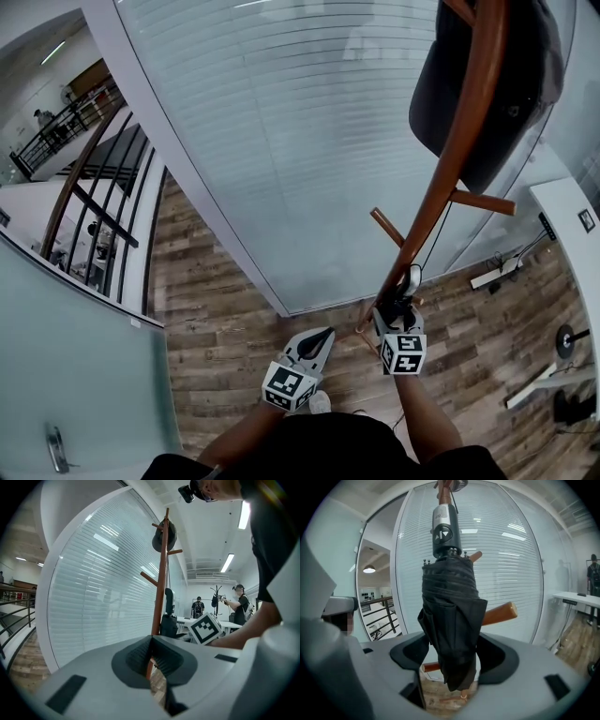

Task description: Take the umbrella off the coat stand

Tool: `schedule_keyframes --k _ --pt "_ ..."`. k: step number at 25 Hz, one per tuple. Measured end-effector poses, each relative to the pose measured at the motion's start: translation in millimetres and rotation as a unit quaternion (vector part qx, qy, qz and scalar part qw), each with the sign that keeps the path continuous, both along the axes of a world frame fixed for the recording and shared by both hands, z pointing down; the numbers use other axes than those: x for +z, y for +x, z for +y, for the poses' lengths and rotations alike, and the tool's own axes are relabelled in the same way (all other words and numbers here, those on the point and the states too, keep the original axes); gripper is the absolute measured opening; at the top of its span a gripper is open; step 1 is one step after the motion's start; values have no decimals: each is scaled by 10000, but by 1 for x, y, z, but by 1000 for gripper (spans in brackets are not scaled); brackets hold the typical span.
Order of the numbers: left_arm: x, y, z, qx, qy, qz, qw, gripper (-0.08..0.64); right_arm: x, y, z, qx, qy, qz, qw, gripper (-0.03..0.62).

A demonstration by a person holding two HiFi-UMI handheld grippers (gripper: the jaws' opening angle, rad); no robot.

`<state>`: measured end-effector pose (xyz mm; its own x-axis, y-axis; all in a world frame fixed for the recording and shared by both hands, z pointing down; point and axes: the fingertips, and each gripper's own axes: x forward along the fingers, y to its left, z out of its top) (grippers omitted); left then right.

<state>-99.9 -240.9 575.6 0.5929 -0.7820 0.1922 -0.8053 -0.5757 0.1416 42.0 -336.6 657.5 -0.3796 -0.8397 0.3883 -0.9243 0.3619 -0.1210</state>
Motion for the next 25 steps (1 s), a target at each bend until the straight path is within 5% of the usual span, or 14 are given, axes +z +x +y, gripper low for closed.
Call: schedule_keyframes --k 6,25 --pt "8 -9 2 -5 -101 -17 9999 15 0 1 -4 286 66 48 9996 273" --pt "27 -16 27 544 -162 -15 9984 15 -24 3 43 -108 164 -79 9998 252"
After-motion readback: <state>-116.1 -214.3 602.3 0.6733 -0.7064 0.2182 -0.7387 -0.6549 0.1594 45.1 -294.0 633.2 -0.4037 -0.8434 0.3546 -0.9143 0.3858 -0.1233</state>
